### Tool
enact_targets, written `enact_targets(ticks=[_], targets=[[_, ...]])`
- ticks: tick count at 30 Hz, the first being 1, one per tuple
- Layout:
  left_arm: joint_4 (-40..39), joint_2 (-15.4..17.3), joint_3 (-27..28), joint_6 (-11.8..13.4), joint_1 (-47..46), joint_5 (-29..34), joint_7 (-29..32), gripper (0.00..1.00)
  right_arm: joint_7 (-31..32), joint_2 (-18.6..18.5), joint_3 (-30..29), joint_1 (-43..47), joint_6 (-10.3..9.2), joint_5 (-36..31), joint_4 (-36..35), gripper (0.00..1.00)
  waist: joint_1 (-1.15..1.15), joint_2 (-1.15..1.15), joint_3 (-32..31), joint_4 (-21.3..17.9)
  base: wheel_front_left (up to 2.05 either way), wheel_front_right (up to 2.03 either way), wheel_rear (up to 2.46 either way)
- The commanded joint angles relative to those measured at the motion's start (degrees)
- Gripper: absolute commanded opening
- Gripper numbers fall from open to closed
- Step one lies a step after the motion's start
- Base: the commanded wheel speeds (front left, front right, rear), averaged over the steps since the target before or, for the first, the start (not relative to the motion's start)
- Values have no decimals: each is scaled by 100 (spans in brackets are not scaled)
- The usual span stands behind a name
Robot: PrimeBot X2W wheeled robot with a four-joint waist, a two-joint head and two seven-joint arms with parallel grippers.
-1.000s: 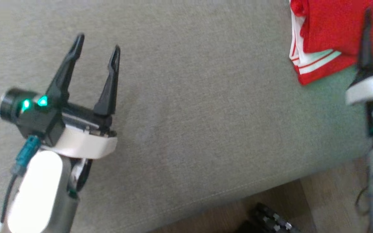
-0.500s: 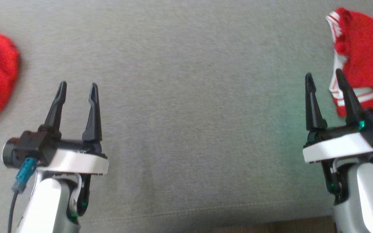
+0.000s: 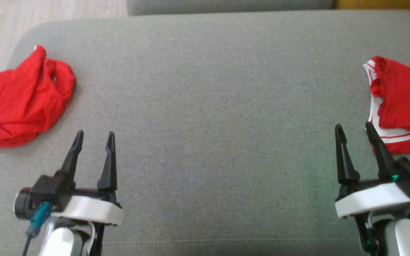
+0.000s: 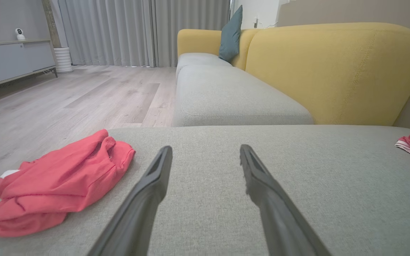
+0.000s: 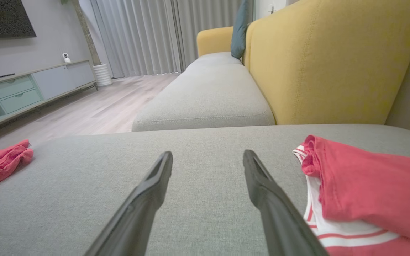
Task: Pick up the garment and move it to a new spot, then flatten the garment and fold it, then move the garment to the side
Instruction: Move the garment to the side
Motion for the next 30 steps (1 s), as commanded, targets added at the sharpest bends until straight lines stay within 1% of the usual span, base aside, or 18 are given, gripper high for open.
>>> enact_targets(ticks=[1, 14, 30], targets=[[-156, 40, 192, 13, -111, 11, -69, 100, 32, -20, 98, -15, -4, 49, -263, 100, 1, 0, -173, -17, 0, 0, 0], [-63, 45, 62, 85, 360, -23, 25, 100, 245, -20, 106, 547, -4, 152, -478, 100, 1, 0, -804, -131, 0, 0, 0], [-121, 86, 7, 188, 398, -31, 107, 100, 264, -19, 77, 656, -4, 313, -572, 100, 1, 0, -838, -145, 0, 0, 0]])
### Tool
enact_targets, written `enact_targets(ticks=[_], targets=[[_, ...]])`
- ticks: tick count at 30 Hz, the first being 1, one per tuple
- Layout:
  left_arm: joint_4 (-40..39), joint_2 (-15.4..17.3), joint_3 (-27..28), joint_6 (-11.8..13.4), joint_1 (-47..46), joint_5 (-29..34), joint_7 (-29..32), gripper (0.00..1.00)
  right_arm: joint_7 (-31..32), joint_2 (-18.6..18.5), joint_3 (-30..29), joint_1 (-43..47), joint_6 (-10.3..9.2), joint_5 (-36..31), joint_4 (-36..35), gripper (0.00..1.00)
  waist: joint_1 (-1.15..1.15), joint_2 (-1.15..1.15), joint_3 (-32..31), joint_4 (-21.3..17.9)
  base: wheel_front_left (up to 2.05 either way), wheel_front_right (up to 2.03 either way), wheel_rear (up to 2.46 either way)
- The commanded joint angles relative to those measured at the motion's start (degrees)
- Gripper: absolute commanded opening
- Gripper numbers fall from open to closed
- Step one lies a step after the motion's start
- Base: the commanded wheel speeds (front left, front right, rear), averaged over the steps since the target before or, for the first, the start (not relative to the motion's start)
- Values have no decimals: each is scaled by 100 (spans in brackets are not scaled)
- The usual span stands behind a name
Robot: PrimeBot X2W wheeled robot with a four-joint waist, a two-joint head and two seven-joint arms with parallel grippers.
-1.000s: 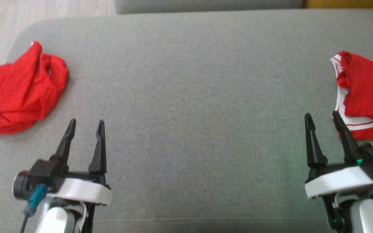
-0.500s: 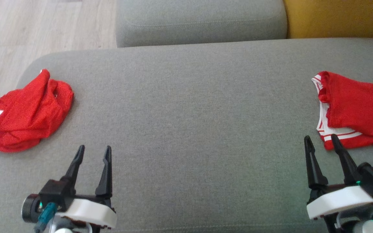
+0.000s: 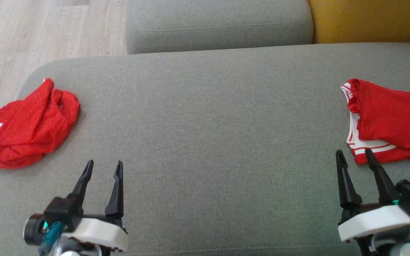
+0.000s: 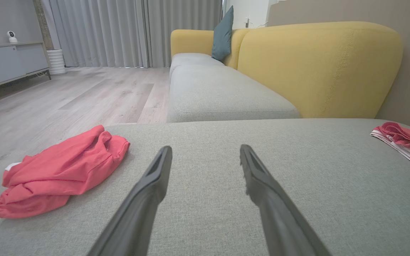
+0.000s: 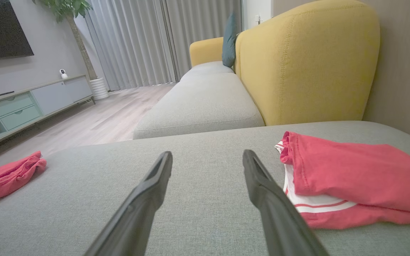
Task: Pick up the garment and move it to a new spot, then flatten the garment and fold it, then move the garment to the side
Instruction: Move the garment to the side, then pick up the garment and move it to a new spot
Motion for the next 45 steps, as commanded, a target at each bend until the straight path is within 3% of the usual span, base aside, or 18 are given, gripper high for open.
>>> enact_targets(ticks=[1, 14, 23, 33, 45], targets=[[-212, 85, 193, 40, -217, -33, -7, 100, -15, -33, 111, -114, -4, 43, -243, 100, 0, 0, 5, 5, 0, 0, 0], [-224, 126, 152, 77, -342, -54, 9, 100, 17, -33, 20, -99, -4, -87, -292, 100, 0, 0, 92, 252, 0, 0, 0], [-126, 92, 179, 71, -713, -45, -95, 100, 167, -32, 26, -222, -4, -219, -497, 100, 0, 0, 278, 1116, 0, 0, 0], [37, -69, 129, -106, -1058, -36, -178, 100, 328, -32, 78, -342, -4, -331, -598, 100, 0, 0, 333, 2151, 0, 0, 0], [-19, -148, 333, -299, -1105, 109, -185, 100, 372, -32, 142, -446, -4, -329, -604, 100, 0, 0, 382, 2541, 0, 0, 0]])
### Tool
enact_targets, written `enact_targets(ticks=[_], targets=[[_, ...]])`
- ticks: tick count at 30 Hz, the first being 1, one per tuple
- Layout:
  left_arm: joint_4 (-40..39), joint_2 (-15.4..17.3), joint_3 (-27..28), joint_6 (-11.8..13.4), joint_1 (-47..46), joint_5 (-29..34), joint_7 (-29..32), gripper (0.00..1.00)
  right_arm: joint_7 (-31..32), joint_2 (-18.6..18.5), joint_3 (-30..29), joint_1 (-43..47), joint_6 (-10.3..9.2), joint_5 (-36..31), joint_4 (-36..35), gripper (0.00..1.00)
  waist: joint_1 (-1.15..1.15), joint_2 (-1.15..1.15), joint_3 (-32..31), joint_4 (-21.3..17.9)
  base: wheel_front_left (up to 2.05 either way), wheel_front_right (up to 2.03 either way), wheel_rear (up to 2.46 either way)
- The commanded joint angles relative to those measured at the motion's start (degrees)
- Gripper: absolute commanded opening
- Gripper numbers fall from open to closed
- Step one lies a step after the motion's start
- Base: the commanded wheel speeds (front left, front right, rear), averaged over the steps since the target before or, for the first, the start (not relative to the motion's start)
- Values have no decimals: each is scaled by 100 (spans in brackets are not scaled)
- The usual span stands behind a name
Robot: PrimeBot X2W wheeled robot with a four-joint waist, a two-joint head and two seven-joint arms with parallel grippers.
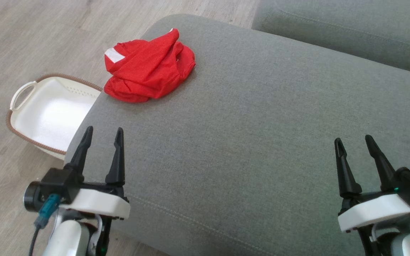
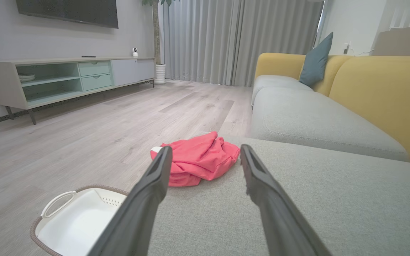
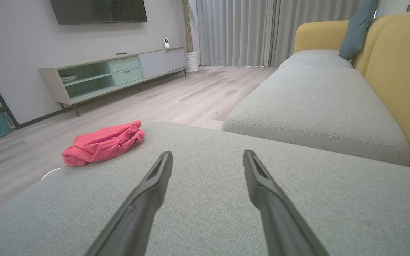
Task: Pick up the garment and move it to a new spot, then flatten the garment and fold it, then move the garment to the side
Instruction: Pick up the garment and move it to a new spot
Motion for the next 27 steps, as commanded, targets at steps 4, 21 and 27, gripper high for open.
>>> enact_targets(ticks=[4, 21, 27], targets=[[-239, -16, 338, -74, -287, 82, -69, 100, 34, -37, 128, -295, -4, -39, -266, 100, 0, 0, 101, -2, 0, 0, 0], [1405, -127, 1147, -791, -2420, -371, -70, 100, 700, -37, 246, -1102, -4, -773, -920, 100, 0, 0, 2056, -636, 0, 0, 0], [3112, 143, 1181, -990, -3649, -830, 76, 100, 845, -37, 324, -1330, -4, -942, -1107, 100, 0, 0, 2633, -814, 0, 0, 0]])
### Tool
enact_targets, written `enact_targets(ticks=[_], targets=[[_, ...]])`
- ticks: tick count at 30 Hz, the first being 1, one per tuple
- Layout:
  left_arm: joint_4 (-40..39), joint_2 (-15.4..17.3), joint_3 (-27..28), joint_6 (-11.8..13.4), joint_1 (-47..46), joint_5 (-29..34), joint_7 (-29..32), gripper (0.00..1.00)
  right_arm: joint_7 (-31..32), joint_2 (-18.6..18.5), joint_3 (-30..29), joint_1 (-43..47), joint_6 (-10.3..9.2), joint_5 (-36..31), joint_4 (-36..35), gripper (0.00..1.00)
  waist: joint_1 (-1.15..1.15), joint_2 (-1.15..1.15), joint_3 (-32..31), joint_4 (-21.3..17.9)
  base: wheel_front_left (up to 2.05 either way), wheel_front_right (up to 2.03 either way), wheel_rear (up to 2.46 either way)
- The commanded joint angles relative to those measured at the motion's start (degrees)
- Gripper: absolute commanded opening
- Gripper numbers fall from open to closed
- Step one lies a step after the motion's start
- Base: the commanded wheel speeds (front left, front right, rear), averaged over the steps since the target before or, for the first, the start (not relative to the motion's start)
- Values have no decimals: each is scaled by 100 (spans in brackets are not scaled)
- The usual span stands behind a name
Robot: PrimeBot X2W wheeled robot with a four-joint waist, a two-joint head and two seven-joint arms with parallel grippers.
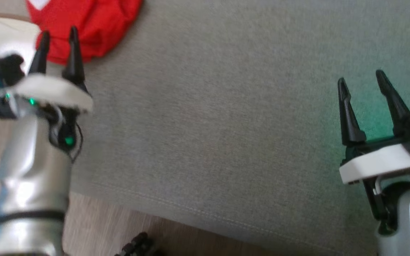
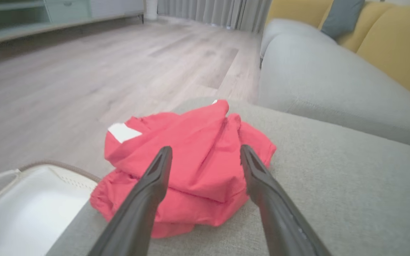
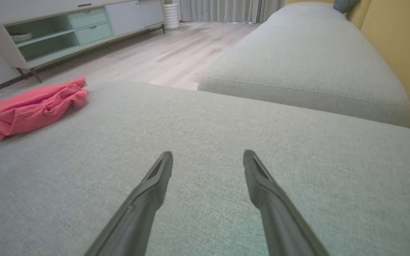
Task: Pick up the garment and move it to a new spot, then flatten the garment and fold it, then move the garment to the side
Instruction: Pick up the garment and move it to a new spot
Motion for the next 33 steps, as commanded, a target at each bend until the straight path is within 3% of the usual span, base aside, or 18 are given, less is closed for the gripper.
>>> enact_targets(ticks=[1, 7, 13, 14, 15, 16, 24, 29, 33], targets=[[311, 377, 139, -26, -482, -151, 236, 100, 54, -25, 205, -191, -4, -56, -261, 100, -2, 0, 426, -238, 0, 0, 0], [1838, 765, -159, -53, -1436, -342, 881, 100, 84, -59, 347, -300, -4, 14, -197, 100, -2, 0, 595, -430, 0, 0, 0], [2748, 912, -422, -55, -1826, -506, 1629, 100, 70, -48, 317, -276, -4, 81, -146, 100, -2, 0, 579, -536, 0, 0, 0], [2858, 907, -479, -56, -1873, -551, 1770, 69, 63, -46, 314, -272, -4, 91, -135, 100, -2, 0, 565, -552, 0, 0, 0], [2871, 917, -542, -56, -1914, -587, 1761, 3, 54, -43, 313, -272, -4, 106, -125, 100, -2, 0, 551, -568, 0, 0, 0], [2882, 950, -592, -56, -1940, -606, 1693, 0, 43, -41, 314, -277, -4, 118, -115, 100, -2, 0, 530, -580, 0, 0, 0], [2791, 1213, -813, 13, -2055, -334, 170, 0, -128, -28, 248, -252, -4, 205, -34, 100, -2, 0, 181, -584, 0, 0, 0], [2225, 1305, -762, 234, -1863, -185, -65, 0, -335, -24, 239, -196, -4, 359, 126, 100, -2, 0, -281, -635, 0, 0, 0], [1093, 1416, -429, 484, -1304, -142, -73, 0, -537, -23, 299, -131, -4, 578, 258, 100, -2, 0, -651, -760, 0, 0, 0]])
